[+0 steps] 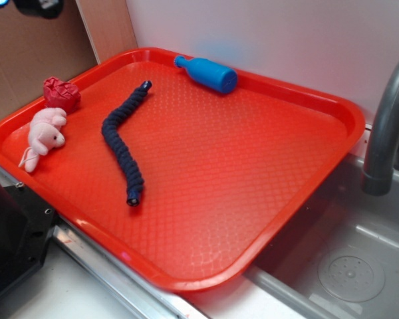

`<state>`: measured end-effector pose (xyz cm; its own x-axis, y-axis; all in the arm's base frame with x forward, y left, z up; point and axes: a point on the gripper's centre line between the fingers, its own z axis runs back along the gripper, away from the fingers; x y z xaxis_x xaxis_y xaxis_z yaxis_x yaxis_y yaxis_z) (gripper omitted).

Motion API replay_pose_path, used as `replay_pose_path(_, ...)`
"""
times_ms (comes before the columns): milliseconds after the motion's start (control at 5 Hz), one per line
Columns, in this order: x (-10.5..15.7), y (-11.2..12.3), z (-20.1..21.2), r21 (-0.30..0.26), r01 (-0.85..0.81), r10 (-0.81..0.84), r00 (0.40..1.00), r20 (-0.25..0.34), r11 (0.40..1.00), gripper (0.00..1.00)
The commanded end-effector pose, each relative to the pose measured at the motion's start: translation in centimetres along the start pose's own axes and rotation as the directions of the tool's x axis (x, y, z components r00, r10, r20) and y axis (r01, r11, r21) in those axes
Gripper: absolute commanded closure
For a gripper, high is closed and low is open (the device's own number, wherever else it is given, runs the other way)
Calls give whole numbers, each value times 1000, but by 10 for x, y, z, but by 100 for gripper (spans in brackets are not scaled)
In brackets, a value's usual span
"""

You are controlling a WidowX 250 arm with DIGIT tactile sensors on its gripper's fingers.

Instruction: Grab the red paper.

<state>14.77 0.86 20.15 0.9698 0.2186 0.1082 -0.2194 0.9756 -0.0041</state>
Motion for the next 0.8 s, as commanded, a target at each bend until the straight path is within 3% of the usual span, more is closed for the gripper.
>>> replay_pose_path(0,28,50,-40,-34,-403,403,901,159,915,0)
replay_pose_path(200,33,76,-61,-33,-528,527,837,146,848,0)
replay_pose_path(400,36,75,-62,-34,-470,472,877,94,882,0)
replay_pose_path(600,36,75,-62,-34,-470,472,877,94,882,0)
